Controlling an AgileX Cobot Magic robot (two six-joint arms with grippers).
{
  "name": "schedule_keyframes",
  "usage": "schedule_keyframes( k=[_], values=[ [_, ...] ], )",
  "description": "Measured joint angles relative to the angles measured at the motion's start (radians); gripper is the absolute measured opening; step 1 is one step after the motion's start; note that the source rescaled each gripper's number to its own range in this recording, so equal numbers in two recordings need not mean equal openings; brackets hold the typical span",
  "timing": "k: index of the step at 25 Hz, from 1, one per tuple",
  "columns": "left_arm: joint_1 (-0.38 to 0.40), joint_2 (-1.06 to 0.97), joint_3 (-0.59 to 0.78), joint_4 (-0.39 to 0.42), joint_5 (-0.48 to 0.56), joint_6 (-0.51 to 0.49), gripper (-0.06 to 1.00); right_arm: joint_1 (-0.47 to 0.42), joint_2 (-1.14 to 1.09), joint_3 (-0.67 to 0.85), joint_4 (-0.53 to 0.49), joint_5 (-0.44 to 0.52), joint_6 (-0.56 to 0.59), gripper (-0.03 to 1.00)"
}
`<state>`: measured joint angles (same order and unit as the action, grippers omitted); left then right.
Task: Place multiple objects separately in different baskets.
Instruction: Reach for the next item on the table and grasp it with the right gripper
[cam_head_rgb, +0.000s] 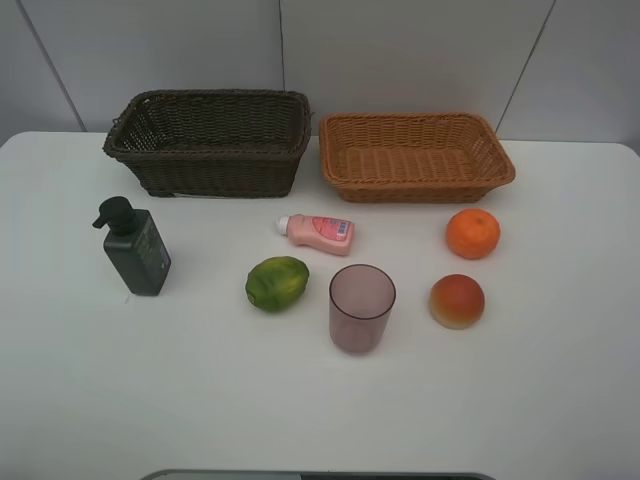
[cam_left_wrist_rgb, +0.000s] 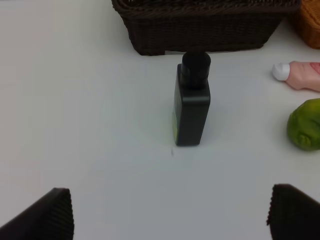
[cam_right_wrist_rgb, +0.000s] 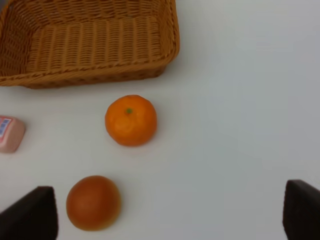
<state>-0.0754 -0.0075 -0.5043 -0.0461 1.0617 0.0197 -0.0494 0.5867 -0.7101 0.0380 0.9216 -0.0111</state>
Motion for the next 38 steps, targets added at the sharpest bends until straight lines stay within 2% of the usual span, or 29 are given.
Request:
schedule_keyframes(
  k=[7,10,13,17,22,29,38],
  values=[
    [0.000,0.000,0.000,0.000,0.000,0.000,1.00,0.006,0.332,-0.113,0.028,-0.236,0.000,1.00],
    [0.000,0.000,0.000,0.000,0.000,0.000,1.00,0.061,0.461,-0.122,0.027,-0.349,0.000,1.00],
    [0.000,0.000,0.000,0.000,0.000,0.000,1.00,0.138,0.568,-0.122,0.028,-0.394,0.000,1.00],
    [0.000,0.000,0.000,0.000,0.000,0.000,1.00,0.220,0.676,-0.124,0.028,-0.412,0.000,1.00],
    [0.000,0.000,0.000,0.000,0.000,0.000,1.00,0.277,0.727,-0.124,0.042,-0.414,0.000,1.00],
    [0.000,0.000,0.000,0.000,0.000,0.000,1.00,0.288,0.727,-0.124,0.047,-0.392,0.000,1.00],
    [0.000,0.000,0.000,0.000,0.000,0.000,1.00,0.288,0.727,-0.124,0.043,-0.306,0.000,1.00]
  ],
)
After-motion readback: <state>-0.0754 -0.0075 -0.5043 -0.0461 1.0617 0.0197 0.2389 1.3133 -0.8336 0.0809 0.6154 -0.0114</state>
